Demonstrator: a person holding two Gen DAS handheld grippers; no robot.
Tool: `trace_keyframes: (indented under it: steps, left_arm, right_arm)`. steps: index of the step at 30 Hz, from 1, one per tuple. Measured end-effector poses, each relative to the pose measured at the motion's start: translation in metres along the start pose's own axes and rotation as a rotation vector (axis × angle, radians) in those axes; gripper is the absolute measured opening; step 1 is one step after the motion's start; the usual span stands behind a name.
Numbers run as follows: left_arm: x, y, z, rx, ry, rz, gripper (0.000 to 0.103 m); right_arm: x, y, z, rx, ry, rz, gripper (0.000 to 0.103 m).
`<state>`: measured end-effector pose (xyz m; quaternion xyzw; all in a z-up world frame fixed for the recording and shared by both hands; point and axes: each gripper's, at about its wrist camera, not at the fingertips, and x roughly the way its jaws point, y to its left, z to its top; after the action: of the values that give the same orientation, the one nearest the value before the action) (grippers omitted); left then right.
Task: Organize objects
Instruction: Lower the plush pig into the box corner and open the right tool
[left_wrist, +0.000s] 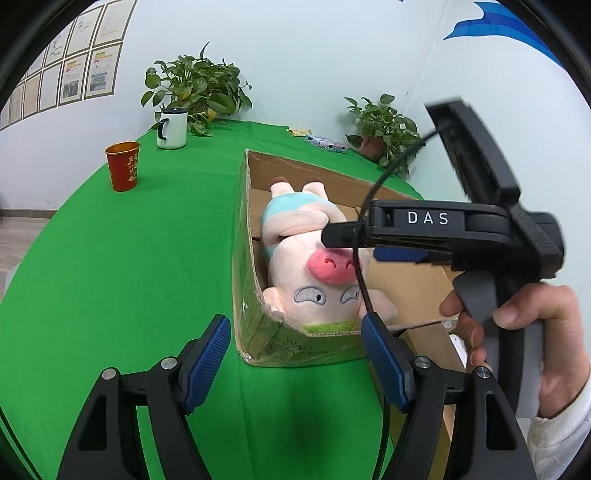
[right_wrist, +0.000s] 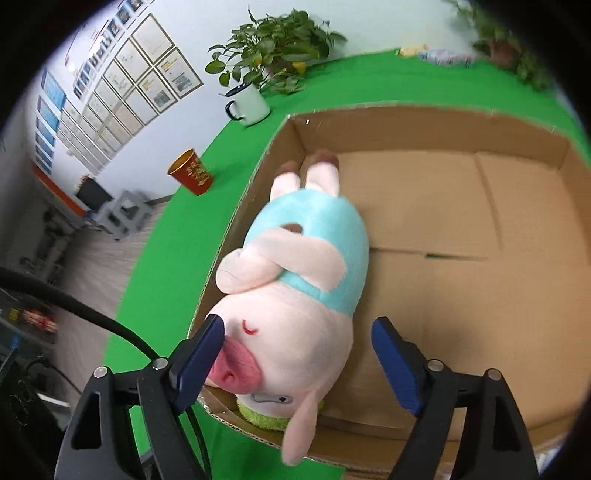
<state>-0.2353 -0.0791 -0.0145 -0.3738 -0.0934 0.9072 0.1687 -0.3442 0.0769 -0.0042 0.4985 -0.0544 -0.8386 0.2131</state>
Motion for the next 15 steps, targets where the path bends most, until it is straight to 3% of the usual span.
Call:
trace_keyframes:
  steps: [5, 8, 11, 15]
  left_arm:
    - [-0.002, 0.001, -0.001, -0.005, -0.002, 0.000, 0.071]
    - [-0.005, 0.002, -0.003, -0.003, -0.002, 0.006, 0.071]
    - [-0.007, 0.004, -0.005, -0.004, -0.003, 0.011, 0.071]
    - [-0.006, 0.007, -0.005, -0.017, -0.008, 0.008, 0.071]
  right_arm:
    - [0.020, 0.028, -0.004, -0.121, 0.053, -0.085, 0.087]
    - [0.034, 0.027, -0.008, -0.116, 0.064, -0.029, 0.082]
    - [0.031, 0.020, -0.009, -0.092, 0.029, 0.017, 0.070]
    - [0.026, 0.002, -0.007, -0.006, 0.011, 0.174, 0.065]
